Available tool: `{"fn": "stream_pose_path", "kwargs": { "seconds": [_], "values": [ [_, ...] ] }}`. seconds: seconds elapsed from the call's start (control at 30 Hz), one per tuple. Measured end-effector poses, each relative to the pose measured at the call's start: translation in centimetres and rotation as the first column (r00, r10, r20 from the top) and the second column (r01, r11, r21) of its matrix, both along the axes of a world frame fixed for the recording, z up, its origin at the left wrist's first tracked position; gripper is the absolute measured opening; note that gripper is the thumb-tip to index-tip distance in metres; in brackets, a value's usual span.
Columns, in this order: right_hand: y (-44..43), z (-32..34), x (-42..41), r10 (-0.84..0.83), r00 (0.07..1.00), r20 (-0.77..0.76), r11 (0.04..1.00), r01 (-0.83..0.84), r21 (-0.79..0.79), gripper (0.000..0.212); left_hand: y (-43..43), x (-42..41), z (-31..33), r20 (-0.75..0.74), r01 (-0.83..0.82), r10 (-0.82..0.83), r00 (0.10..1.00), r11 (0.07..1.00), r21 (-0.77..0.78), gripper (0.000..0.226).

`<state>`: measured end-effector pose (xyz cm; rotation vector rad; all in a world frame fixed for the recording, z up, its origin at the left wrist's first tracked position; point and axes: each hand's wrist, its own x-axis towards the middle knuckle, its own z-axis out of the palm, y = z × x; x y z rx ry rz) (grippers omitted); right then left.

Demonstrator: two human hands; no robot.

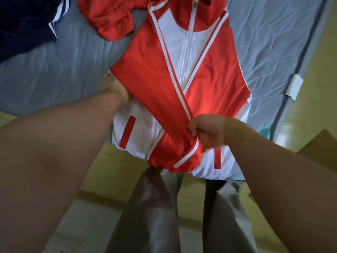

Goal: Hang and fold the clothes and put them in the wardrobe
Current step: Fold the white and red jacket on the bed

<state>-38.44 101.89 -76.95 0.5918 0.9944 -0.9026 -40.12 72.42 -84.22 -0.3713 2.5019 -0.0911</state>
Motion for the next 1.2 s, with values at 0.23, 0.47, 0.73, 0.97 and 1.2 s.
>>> {"fn": "stream_pose_path", "kwargs": {
  "seconds": [0.23,0.47,0.73,0.97,1.2],
  "values": [
    [2.1,-0.4,0.8,0.288,0.956,-0.058,0.949,-0.276,0.155,0.038,1.6,0.3,0.5,0.225,0.361,-0.305,0.925,0.889,-0.281,0.047],
    [2.5,-2.5,1.6,0.577,0.76,-0.298,0.805,-0.466,0.367,0.03,1.3,0.9,0.4,0.37,0.547,-0.424,0.827,0.761,-0.35,0.059],
    [3.8,-2.6,3.0,0.209,0.978,-0.008,0.972,-0.207,0.106,0.042,5.2,4.0,0.4,0.079,0.299,-0.29,0.954,0.941,-0.156,0.053],
    [4.3,-2.9,4.7,0.279,0.949,-0.148,0.959,-0.267,0.098,0.034,13.0,11.5,2.0,0.08,-0.493,0.572,0.817,0.619,0.611,0.027],
    [4.7,-2.8,5.9,0.289,0.9,-0.325,0.954,-0.242,0.177,0.022,17.9,12.7,2.9,0.551,-0.802,0.751,0.364,-0.048,0.596,0.026]
  ]
}}
